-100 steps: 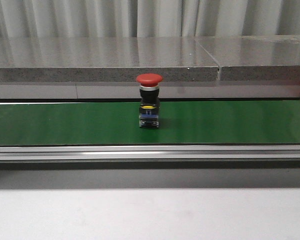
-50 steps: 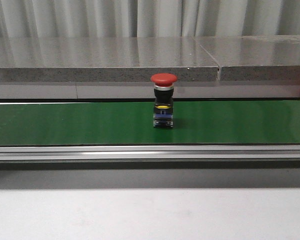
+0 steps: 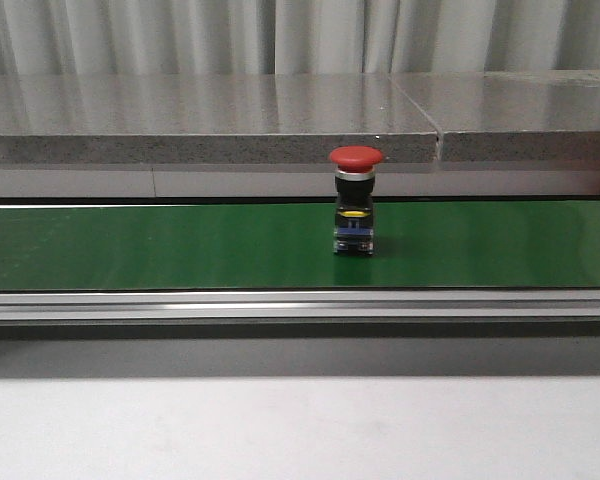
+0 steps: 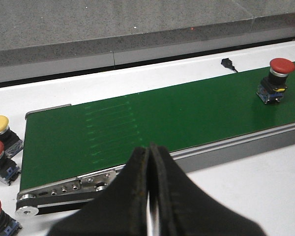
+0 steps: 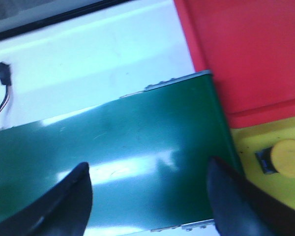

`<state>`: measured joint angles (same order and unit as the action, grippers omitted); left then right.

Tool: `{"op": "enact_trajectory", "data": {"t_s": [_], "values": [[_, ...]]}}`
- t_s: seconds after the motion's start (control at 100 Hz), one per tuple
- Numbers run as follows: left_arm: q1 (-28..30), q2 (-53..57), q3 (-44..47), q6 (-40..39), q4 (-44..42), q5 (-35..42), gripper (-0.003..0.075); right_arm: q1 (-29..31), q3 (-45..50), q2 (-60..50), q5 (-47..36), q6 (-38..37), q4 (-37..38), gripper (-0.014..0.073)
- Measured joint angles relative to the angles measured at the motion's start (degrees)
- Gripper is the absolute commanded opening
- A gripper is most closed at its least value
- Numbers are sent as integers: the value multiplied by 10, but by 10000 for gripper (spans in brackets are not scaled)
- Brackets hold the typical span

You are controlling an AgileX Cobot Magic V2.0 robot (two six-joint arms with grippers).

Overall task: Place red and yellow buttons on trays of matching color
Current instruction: 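Grasp the red button on the belt with the right gripper, lift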

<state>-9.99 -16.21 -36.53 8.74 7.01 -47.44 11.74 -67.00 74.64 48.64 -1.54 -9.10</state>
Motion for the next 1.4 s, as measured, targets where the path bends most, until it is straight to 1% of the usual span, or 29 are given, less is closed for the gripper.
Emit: {"op": "enact_trajectory", "data": {"t_s": [0.2,0.34,0.48,0.73,0.87,0.97,1.19,1.4], "values": [[0,0,0,0,0,0,-21,-95,0,-1,7,21,1,501],[0,0,0,0,0,0,-21,-151,-3,5,25,28,1,501],[0,0,0,0,0,0,-21,-192,-22,23,51,43,1,501],[0,0,0,0,0,0,-21,-255,-93,84,117,71,1,501],[0,0,0,0,0,0,-21,-281,-125,125,140,86,1,501],[0,0,0,0,0,0,-21,-291,-135,148,136,97,-1,501],[0,0,0,0,0,0,-21,-292,-138,192,127,156,-52,501],[0,0,0,0,0,0,-21,-292,-138,233,97,172,-64,501]]}}
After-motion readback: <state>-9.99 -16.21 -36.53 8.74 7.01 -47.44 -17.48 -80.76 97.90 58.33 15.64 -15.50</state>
